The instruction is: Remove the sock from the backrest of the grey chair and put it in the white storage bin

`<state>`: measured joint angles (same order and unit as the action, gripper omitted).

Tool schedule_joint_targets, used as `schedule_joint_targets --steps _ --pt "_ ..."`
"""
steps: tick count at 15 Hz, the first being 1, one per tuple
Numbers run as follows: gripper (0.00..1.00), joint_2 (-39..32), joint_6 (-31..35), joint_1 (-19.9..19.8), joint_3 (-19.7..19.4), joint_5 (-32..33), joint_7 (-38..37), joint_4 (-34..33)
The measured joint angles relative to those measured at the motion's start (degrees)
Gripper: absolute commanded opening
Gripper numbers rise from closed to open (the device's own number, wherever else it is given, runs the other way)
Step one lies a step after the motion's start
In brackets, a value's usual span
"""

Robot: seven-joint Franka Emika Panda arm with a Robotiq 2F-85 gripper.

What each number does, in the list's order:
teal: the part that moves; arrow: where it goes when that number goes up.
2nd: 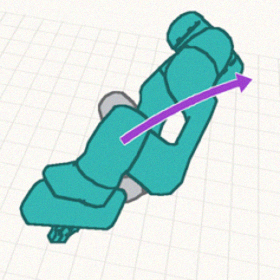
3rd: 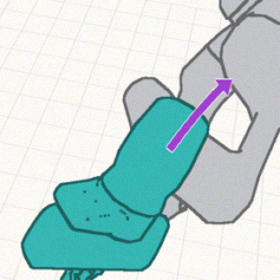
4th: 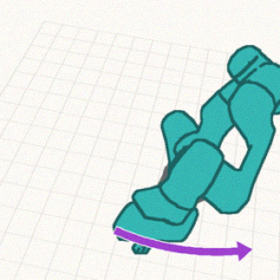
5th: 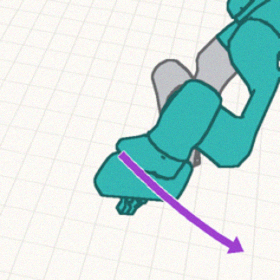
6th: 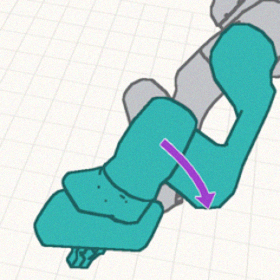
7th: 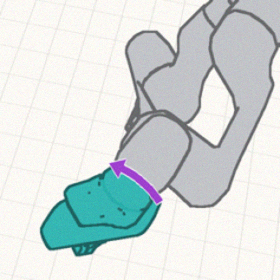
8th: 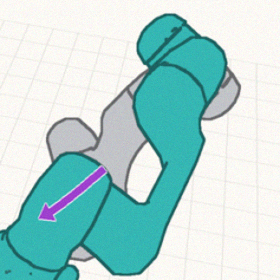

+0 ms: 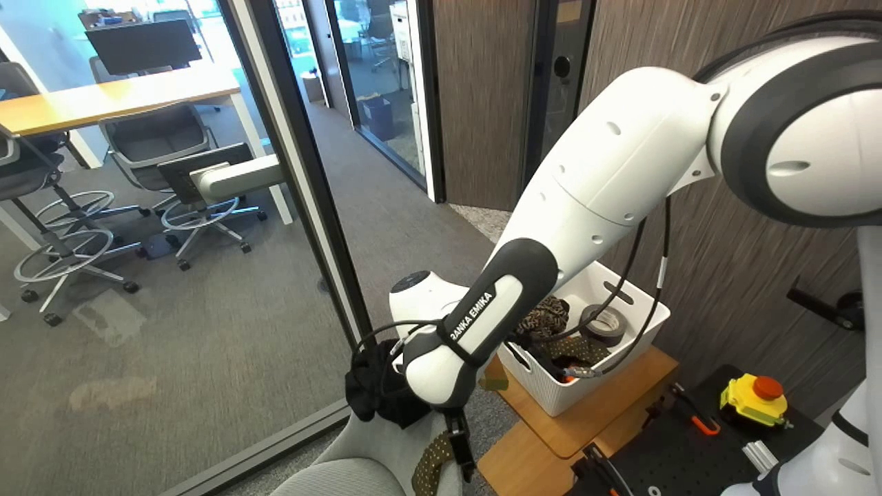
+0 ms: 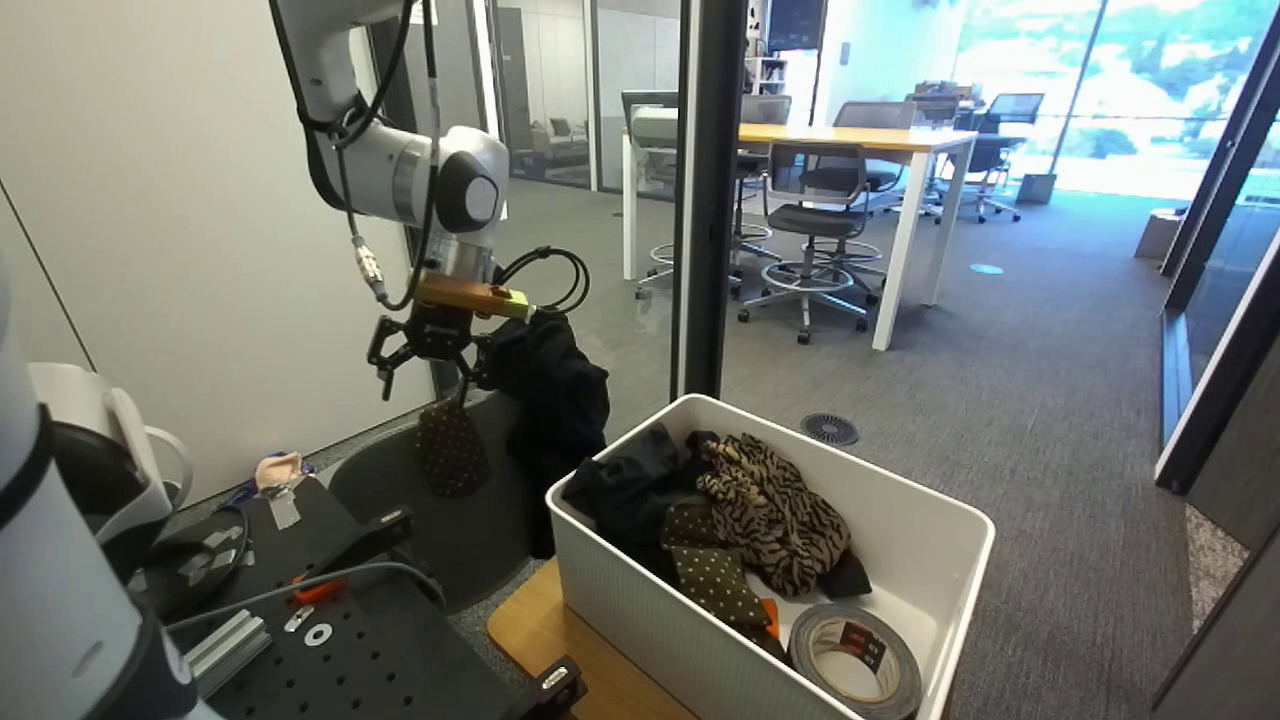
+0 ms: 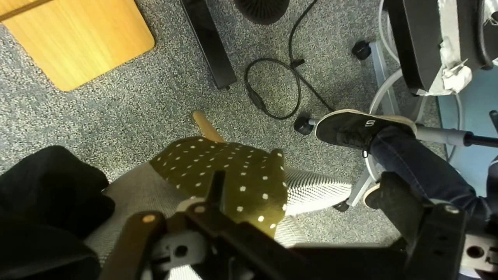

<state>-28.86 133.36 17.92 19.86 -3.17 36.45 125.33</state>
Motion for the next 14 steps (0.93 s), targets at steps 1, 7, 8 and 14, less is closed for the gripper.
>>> schedule_joint_targets --steps 1,7,8,14 --pt "1.00 -0.6 0.9 0.3 0.1 0.4 -1.0 -0.1" --pt "1.00 -2.7 8.5 0.0 0.2 0.7 -3.2 -0.6" --pt "1.00 -2.8 9.6 -0.1 0.2 0.9 -3.3 -0.6" --pt "1.00 -3.9 12.7 -0.9 0.1 4.8 -4.2 -0.6"
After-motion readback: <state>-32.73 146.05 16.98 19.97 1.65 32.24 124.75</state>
